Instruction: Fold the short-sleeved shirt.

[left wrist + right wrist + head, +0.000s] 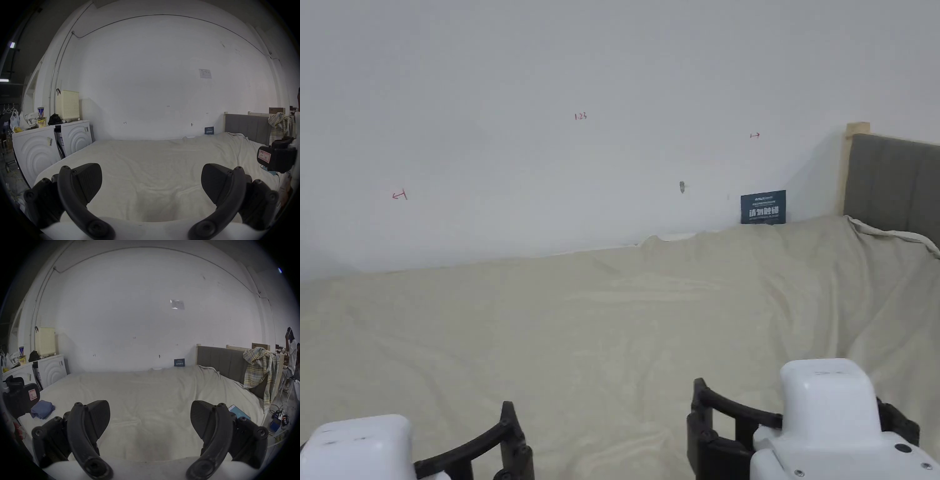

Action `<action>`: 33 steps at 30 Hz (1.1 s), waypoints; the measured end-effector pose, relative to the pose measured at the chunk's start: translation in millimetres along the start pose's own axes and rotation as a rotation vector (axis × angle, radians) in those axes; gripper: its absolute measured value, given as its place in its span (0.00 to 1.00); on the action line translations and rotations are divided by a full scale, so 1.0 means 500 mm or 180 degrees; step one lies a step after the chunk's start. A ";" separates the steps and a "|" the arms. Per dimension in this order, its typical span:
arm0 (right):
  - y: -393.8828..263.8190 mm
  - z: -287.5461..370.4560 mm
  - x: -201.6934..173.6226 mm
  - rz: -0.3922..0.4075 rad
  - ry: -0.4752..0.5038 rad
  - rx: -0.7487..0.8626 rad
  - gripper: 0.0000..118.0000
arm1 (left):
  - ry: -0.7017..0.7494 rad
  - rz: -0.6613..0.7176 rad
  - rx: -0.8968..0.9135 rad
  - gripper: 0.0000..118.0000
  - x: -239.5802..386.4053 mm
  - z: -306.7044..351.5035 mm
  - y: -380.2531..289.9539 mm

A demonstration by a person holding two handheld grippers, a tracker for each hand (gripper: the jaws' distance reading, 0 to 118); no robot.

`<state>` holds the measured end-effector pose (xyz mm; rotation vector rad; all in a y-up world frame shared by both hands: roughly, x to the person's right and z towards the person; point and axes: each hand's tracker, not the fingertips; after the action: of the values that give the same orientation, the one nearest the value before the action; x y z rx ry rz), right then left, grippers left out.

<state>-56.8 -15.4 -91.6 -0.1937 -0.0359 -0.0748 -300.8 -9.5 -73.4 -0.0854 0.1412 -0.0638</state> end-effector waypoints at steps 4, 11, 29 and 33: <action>-0.016 -0.006 0.011 -0.0050 0.0374 -0.0046 0.87 | -0.0058 -0.0049 -0.0092 1.00 0.003 -0.007 -0.004; -0.019 -0.002 -0.008 0.0092 -0.0013 -0.0205 0.87 | -0.0118 -0.0060 -0.0203 1.00 0.006 -0.014 -0.008; 0.001 -0.006 -0.030 0.0170 -0.0149 -0.0431 0.87 | -0.0039 0.0004 -0.0273 1.00 -0.013 -0.012 -0.010; -0.013 -0.007 -0.045 0.0308 -0.0179 -0.0327 0.87 | -0.0062 0.0029 -0.0251 1.00 -0.016 -0.013 -0.008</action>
<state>-79.7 -21.0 -94.7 -0.2999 -0.0788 0.0253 -309.7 -13.4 -78.3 -0.1642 0.1246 -0.0483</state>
